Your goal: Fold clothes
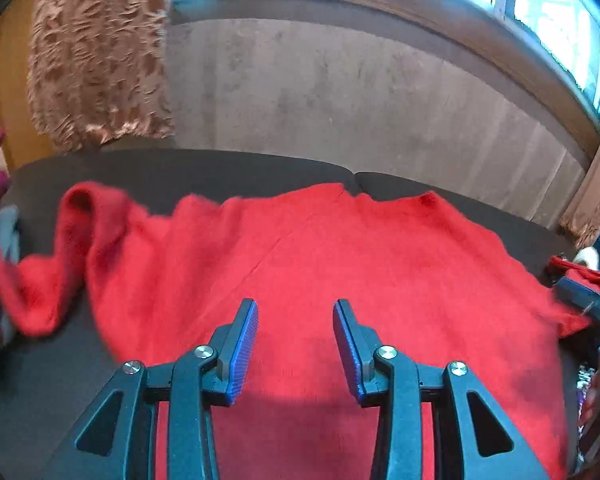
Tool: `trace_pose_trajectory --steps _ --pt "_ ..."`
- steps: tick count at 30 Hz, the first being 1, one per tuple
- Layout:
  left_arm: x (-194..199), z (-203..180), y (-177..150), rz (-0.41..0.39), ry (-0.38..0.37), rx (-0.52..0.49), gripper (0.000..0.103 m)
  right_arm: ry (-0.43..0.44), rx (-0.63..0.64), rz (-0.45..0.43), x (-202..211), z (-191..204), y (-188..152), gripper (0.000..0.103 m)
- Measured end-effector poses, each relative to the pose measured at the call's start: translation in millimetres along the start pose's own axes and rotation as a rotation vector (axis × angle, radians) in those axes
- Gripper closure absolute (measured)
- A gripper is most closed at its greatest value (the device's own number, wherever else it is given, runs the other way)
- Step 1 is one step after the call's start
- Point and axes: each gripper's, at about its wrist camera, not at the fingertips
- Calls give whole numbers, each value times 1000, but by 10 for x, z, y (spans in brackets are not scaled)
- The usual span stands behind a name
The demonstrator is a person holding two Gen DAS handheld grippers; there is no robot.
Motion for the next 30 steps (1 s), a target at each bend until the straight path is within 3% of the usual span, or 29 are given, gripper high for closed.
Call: trace_pose_trajectory --steps 4,7,10,19,25,28,30 --pt "-490 -124 123 24 72 -88 64 -72 59 114 -720 18 74 1" --pt "-781 45 173 46 58 -37 53 -120 71 185 -1174 -44 109 0" --pt "-1037 247 324 51 80 32 53 -112 23 162 -1303 -144 245 0" --pt "-1429 579 635 34 181 94 53 -126 149 166 -1951 121 745 0" --pt "-1428 540 665 33 219 58 52 -83 190 169 -2027 159 890 0" --pt "-1397 526 685 40 219 25 53 -83 183 185 -1868 156 873 0" --pt "-1289 608 663 64 197 63 54 -78 192 171 -1605 225 841 0"
Point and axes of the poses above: each gripper's, at about its wrist camera, not at the fingertips, and x roughly against the way its jaws point, z to its left, y to its top, and after that the axes turned 13 degrees about y, right-handed
